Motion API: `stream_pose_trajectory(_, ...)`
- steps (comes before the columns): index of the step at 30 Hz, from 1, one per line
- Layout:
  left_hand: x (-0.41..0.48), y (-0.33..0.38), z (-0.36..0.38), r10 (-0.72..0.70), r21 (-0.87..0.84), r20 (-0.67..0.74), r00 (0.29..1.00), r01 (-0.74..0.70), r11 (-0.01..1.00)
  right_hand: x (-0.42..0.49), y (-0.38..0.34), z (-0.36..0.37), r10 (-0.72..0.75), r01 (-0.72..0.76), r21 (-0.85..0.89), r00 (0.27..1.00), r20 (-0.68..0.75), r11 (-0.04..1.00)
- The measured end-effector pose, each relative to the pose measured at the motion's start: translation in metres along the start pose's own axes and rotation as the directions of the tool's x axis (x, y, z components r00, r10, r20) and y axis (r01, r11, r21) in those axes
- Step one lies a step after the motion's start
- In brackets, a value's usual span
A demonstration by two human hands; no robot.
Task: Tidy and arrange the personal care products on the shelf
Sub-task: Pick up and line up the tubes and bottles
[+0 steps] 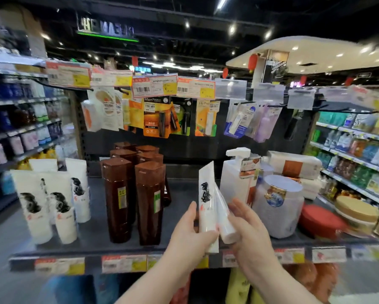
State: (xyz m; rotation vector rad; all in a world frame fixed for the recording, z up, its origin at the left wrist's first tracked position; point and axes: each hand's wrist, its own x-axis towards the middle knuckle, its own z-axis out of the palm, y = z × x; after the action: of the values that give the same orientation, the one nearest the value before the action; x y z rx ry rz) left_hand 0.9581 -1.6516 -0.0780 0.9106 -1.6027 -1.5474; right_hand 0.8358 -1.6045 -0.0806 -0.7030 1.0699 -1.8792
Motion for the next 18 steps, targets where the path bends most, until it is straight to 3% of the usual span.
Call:
stream_pose_trajectory(3, -0.022, 0.010, 0.006, 0.045, -0.135, 0.055, 0.997, -0.037, 0.990, -0.027, -0.023, -0.004, -0.013, 0.002, 0.086, 0.992, 0.124, 0.996)
stream_pose_trajectory(8, -0.067, 0.024, 0.030, 0.079, -0.426, 0.125, 0.989, -0.019, 0.905, -0.069, -0.051, -0.027, 0.051, -0.098, 0.219, 0.976, 0.211, 0.971)
stream_pose_trajectory(14, -0.136, 0.028, 0.061, 0.008, -0.483, 0.112, 0.994, 0.047, 0.874, -0.129, -0.067, -0.055, 0.137, -0.215, 0.174, 0.916, 0.376, 0.961)
stream_pose_trajectory(18, -0.183, 0.020, 0.062, -0.064, -0.440, 0.017, 0.998, 0.065, 0.896, -0.160, -0.055, -0.059, 0.219, -0.278, 0.052, 0.846, 0.487, 0.959)
